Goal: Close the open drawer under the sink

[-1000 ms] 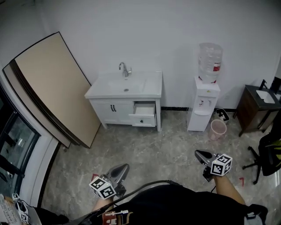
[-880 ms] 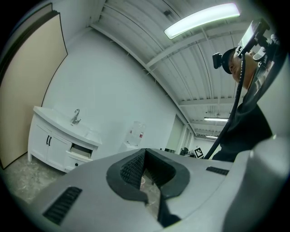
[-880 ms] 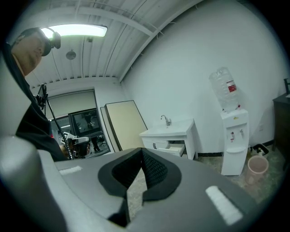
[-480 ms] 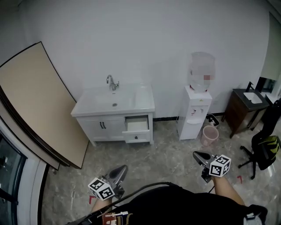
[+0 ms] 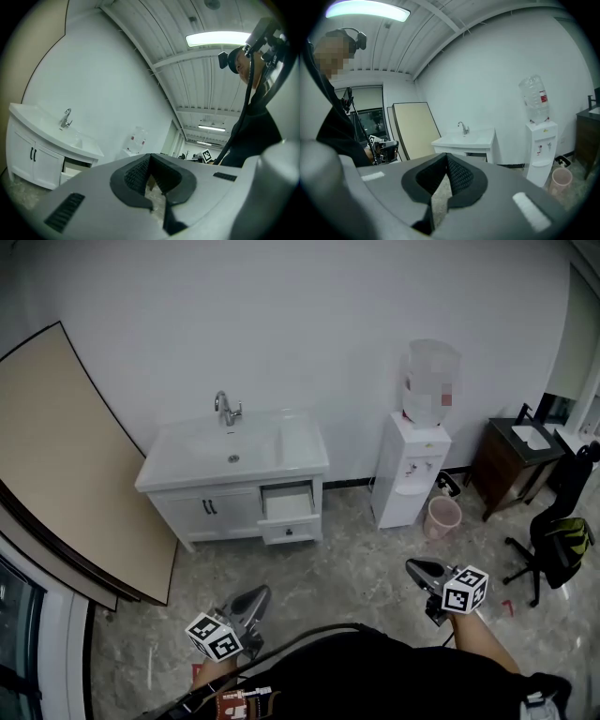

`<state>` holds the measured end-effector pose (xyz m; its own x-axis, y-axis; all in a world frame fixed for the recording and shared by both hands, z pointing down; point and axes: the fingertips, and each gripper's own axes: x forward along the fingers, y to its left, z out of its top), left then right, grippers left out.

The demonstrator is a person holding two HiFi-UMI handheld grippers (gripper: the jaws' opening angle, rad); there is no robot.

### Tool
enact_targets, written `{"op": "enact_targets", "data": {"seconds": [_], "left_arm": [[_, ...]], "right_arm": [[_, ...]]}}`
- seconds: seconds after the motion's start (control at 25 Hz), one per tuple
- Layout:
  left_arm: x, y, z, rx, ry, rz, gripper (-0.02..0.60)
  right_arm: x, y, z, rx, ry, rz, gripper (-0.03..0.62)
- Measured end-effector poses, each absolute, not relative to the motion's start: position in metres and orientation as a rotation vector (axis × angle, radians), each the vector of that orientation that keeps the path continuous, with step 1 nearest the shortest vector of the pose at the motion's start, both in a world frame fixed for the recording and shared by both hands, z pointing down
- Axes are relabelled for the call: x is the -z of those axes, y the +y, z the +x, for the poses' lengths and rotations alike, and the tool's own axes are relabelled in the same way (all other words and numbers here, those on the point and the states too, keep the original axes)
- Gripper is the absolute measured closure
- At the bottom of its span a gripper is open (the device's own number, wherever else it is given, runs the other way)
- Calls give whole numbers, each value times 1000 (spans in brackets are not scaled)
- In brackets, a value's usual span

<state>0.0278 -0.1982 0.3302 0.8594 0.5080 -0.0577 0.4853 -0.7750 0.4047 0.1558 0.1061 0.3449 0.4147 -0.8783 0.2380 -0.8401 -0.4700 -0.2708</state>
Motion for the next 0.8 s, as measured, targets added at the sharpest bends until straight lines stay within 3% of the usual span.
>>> {"op": "enact_targets", "data": {"seconds": [0.4,0.8], "left_arm": [[-342,-199,81,-118,646,2655,581],[-322,-149,190,-59,416,2731,581]], "right_arm": [[-361,91,231,539,1637,-2461,592],[-336,117,392,446,1844,-2369,592]]}}
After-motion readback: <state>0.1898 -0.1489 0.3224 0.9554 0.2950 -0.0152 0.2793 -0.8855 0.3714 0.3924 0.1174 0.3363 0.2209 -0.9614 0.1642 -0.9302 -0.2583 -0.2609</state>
